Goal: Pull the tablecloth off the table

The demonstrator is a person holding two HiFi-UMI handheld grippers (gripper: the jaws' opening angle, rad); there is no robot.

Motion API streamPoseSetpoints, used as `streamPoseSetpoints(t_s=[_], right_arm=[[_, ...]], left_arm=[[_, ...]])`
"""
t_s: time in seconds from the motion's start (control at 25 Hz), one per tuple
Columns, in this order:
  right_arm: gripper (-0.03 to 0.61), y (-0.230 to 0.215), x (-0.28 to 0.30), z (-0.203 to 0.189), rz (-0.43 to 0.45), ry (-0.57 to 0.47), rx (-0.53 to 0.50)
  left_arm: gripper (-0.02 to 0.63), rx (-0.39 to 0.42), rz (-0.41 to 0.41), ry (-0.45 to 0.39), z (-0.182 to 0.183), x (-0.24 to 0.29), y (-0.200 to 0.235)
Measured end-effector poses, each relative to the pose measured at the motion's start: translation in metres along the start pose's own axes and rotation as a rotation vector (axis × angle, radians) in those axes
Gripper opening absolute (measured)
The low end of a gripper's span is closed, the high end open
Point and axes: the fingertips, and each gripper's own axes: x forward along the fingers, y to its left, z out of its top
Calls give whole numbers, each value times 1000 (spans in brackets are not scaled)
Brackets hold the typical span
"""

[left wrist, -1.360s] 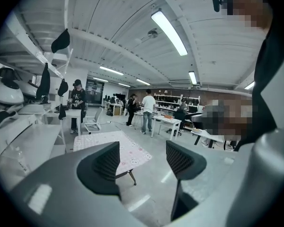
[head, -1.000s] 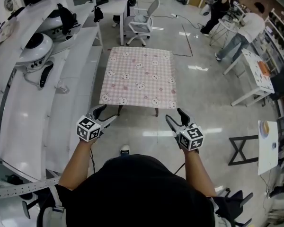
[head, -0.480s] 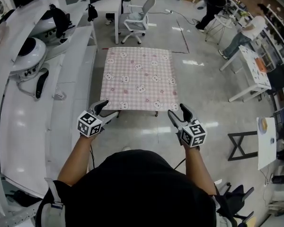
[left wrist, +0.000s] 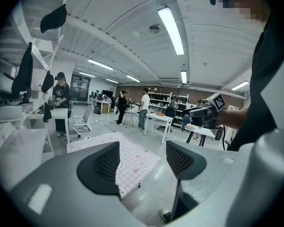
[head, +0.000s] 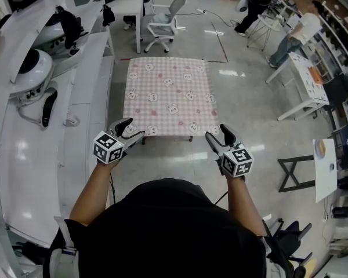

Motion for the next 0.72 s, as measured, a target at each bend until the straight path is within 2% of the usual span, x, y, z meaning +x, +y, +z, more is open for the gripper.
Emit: streamPoseSetpoints(t_s=[0.12, 0.32, 0.72], right_arm=[[314, -5, 5, 3, -7, -9, 13], [314, -21, 15, 6, -7, -21, 19], [314, -65, 65, 24, 17, -46, 38]], left_arm=[[295, -29, -9, -7, 1, 3, 3], [295, -5, -7, 14, 7, 17, 6], [295, -11, 50, 25, 22, 41, 47]])
